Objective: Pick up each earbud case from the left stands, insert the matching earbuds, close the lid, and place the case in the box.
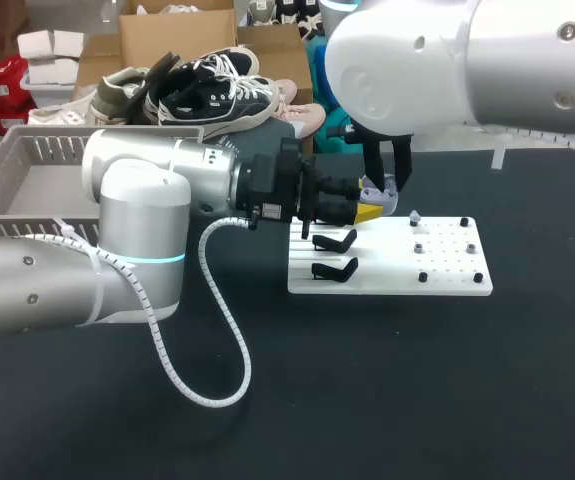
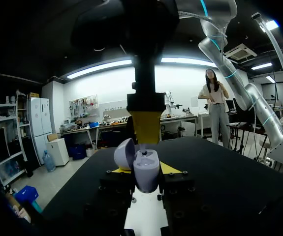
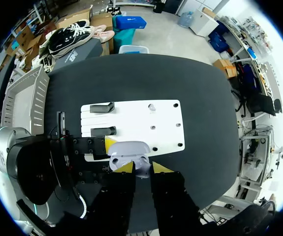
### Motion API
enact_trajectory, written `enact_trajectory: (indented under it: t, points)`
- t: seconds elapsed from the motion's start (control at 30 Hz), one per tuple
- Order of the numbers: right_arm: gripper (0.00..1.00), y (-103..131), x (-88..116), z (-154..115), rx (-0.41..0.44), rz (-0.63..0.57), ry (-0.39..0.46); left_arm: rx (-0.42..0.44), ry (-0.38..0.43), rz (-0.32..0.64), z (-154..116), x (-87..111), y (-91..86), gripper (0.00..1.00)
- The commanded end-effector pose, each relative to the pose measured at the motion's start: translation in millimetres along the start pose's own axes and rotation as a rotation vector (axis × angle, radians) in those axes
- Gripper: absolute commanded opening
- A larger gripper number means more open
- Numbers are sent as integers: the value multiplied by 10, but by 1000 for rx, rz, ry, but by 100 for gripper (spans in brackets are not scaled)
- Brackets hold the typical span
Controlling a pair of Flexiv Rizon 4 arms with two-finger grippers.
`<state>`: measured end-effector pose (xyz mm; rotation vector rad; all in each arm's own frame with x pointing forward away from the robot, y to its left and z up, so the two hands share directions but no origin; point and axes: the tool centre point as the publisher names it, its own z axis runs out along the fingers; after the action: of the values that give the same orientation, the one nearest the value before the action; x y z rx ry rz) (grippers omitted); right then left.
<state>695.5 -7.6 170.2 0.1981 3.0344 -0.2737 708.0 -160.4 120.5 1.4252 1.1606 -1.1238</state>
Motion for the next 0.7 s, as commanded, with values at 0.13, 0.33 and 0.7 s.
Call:
enact_trajectory:
  t: [0.13,0.33,0.7]
  points:
    - [0,-28,9,18,-1,13,-11,-3,0,1,2,-6,-13,0]
    - [0,-26,5,25,-5,12,-10,-3,0,1,2,-6,-13,0]
    - [0,17,-36,108,14,6,20,-3,0,1,2,-6,-13,0]
